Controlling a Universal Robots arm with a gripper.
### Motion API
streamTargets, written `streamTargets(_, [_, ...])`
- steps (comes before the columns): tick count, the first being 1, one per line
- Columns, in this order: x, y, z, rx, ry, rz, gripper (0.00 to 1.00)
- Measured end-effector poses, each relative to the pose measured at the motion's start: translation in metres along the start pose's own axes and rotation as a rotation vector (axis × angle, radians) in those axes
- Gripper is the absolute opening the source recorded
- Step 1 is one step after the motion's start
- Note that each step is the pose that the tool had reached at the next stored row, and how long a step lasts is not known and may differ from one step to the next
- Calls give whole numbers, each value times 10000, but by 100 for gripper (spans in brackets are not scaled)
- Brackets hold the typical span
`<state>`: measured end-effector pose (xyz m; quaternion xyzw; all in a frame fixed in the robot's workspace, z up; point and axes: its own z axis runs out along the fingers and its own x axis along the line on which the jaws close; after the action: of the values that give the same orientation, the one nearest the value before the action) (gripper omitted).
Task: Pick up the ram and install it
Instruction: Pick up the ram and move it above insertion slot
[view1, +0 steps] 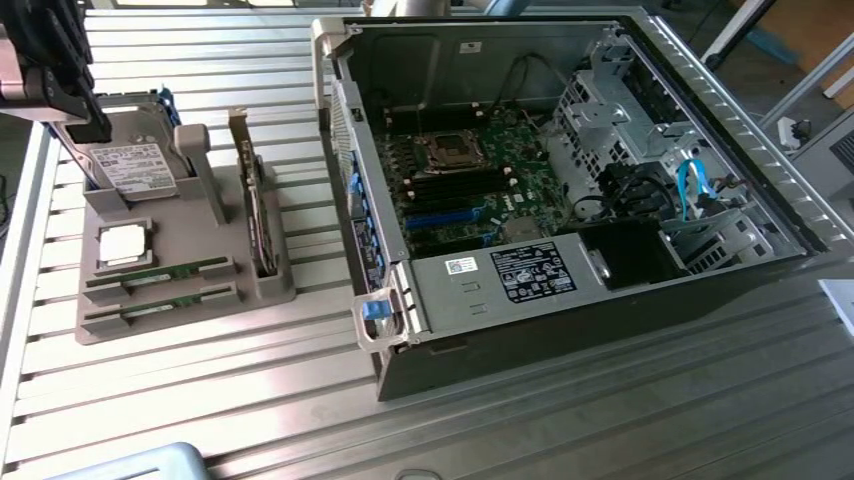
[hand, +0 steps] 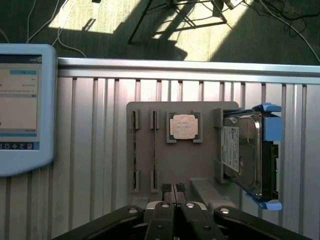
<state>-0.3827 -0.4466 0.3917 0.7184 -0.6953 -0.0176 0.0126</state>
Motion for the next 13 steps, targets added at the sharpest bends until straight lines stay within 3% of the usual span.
streamTargets(9, [-1,24,1,55,5,-43,11])
streamTargets(13, [88,27,13,54,9,-43,11])
